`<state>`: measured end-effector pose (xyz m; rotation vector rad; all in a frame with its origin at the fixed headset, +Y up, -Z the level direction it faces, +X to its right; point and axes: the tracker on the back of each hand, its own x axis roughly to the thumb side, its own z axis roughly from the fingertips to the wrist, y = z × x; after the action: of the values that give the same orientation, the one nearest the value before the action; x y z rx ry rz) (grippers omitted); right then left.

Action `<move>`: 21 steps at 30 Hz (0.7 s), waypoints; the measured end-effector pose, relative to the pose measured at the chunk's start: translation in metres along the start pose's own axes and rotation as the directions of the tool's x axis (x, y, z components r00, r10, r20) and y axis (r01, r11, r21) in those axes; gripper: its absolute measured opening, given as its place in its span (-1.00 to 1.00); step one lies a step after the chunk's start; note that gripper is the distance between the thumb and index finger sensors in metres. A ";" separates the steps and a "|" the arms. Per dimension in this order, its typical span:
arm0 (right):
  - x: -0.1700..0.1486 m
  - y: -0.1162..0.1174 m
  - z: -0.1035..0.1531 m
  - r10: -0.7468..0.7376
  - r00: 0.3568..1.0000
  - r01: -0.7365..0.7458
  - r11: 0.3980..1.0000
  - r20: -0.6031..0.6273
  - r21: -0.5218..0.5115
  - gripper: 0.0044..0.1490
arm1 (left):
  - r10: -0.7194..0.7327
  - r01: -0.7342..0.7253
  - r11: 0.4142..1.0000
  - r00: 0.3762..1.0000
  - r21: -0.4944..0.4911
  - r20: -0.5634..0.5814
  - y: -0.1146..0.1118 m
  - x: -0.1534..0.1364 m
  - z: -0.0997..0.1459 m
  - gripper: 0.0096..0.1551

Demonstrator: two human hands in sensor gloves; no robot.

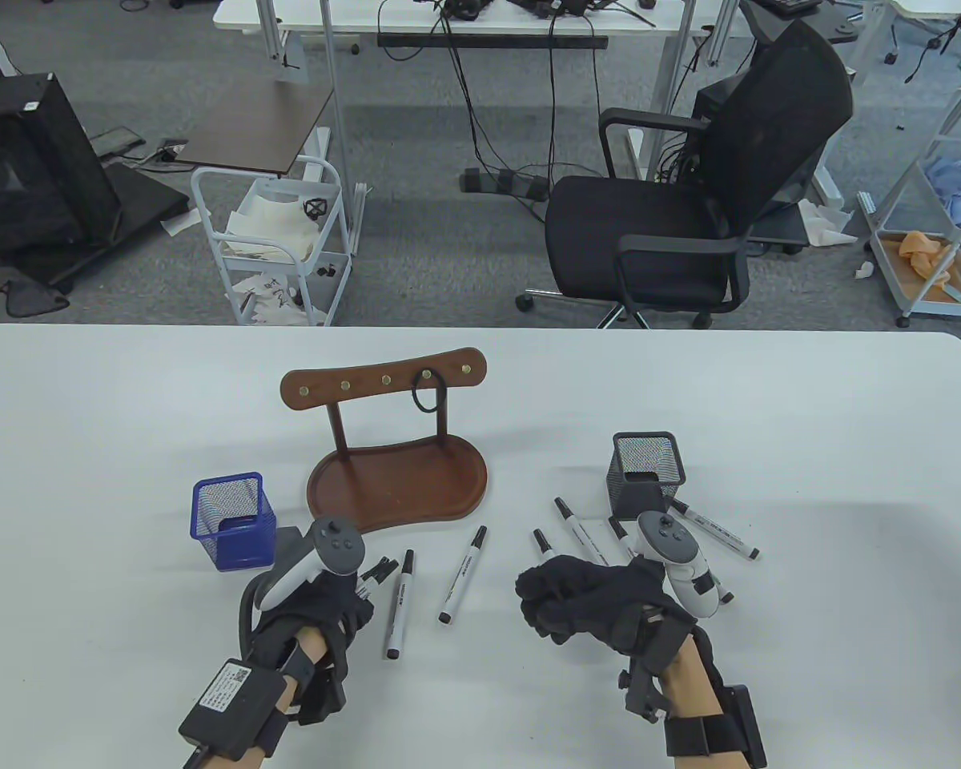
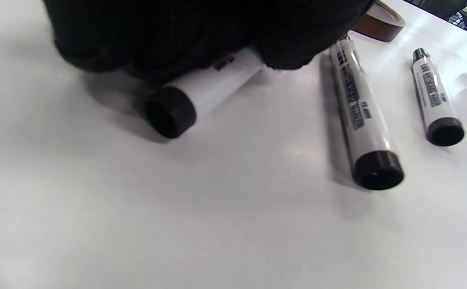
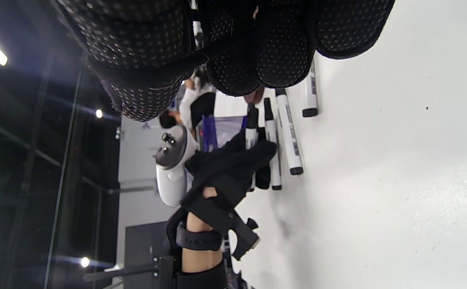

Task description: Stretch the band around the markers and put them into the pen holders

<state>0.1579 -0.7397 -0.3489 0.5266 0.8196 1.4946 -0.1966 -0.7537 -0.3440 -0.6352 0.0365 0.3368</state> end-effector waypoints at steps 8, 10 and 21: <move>0.000 0.000 0.000 0.004 1.000 -0.004 1.000 -0.003 0.002 -0.37 | 0.051 -0.050 0.998 0.998 -0.041 0.034 0.006 0.006 0.005 -0.43; 0.000 0.000 -0.001 0.003 1.000 -0.003 1.000 -0.003 0.001 -0.36 | 0.061 -0.059 0.997 0.997 -0.046 0.042 0.009 0.008 0.007 -0.43; -0.001 0.001 -0.001 -0.004 1.000 0.004 1.000 -0.007 -0.001 -0.36 | 0.110 -0.107 0.993 0.991 -0.045 0.074 0.021 0.023 0.015 -0.44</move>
<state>0.1572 -0.7404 -0.3487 0.5186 0.8251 1.4943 -0.1826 -0.7218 -0.3470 -0.6616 -0.0085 0.4675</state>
